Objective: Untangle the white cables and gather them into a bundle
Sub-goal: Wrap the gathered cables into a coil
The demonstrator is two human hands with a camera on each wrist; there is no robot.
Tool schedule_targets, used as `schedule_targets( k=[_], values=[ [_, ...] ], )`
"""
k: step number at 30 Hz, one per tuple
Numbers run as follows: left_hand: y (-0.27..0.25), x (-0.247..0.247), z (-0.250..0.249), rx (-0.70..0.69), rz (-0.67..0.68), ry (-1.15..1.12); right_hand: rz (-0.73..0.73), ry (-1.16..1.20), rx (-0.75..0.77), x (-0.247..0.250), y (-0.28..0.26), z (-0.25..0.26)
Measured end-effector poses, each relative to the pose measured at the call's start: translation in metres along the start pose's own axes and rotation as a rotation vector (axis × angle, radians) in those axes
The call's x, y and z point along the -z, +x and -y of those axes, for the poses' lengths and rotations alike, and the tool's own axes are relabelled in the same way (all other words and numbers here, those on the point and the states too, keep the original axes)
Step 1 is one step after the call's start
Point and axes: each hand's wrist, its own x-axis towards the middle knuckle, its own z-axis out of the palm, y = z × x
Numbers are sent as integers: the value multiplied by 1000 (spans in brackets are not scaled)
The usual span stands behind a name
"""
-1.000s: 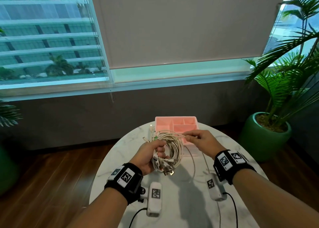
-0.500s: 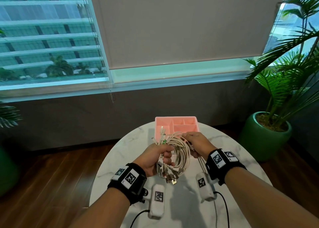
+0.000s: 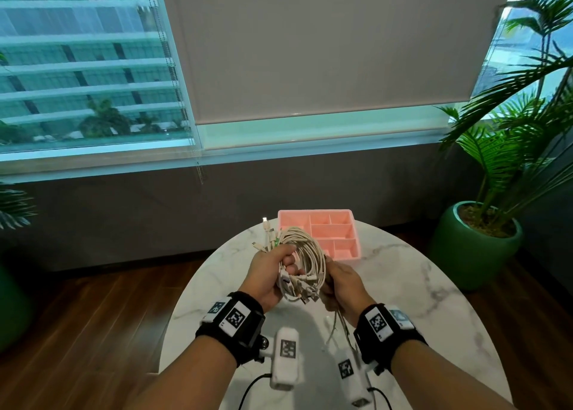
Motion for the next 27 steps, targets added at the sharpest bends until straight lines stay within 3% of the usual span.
schedule_targets(
  k=[8, 16, 21, 27],
  values=[
    [11, 3, 10, -114, -192, -61, 117, -175, -95, -12, -17, -14],
    [9, -4, 18, -285, -504, 50, 307, -638, -205, -23, -32, -10],
    [3, -4, 32, -428, -595, 206, 416, -1082, -64, -36, -41, 6],
    [11, 6, 49, -467, -484, 401, 485, -1401, 130, -43, -43, 30]
  ],
)
